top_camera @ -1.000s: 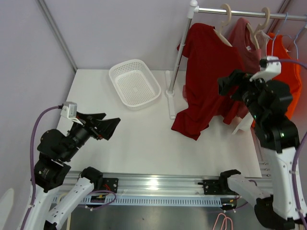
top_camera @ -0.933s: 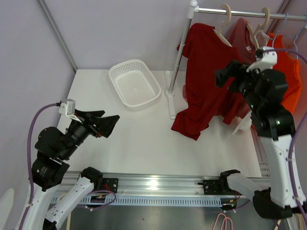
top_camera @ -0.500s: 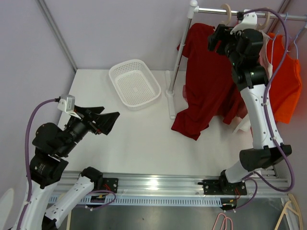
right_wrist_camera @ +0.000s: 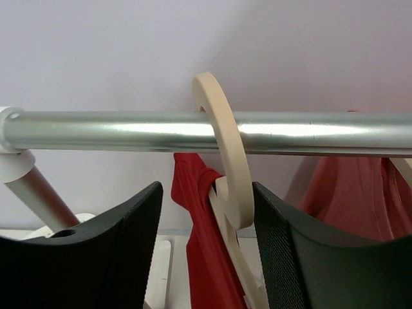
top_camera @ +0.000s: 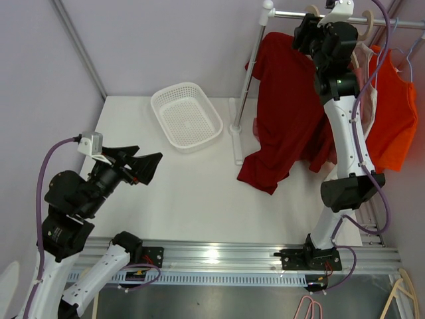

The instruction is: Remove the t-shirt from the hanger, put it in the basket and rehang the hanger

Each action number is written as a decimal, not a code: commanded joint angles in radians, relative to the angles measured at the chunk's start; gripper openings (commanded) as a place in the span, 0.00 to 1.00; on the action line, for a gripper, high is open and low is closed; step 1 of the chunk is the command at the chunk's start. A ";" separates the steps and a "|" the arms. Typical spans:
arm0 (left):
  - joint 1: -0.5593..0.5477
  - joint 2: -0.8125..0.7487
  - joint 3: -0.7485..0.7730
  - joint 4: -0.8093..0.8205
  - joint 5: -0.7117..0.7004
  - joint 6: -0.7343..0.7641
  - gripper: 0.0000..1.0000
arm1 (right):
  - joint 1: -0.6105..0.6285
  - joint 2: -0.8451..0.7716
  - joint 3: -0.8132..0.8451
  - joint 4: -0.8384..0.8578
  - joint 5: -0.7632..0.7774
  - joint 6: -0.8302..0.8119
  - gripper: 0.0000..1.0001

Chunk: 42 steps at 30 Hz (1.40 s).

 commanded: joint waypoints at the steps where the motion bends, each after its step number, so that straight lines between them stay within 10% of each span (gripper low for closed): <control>1: -0.005 0.015 -0.004 0.020 -0.017 0.030 1.00 | -0.009 0.014 0.057 0.037 0.010 -0.014 0.61; 19: -0.005 0.009 -0.023 0.018 -0.029 0.038 1.00 | -0.055 0.009 -0.030 0.096 -0.080 0.020 0.09; 42: -0.005 -0.008 -0.035 0.017 -0.041 0.041 0.99 | -0.104 -0.048 -0.028 0.210 -0.224 0.051 0.00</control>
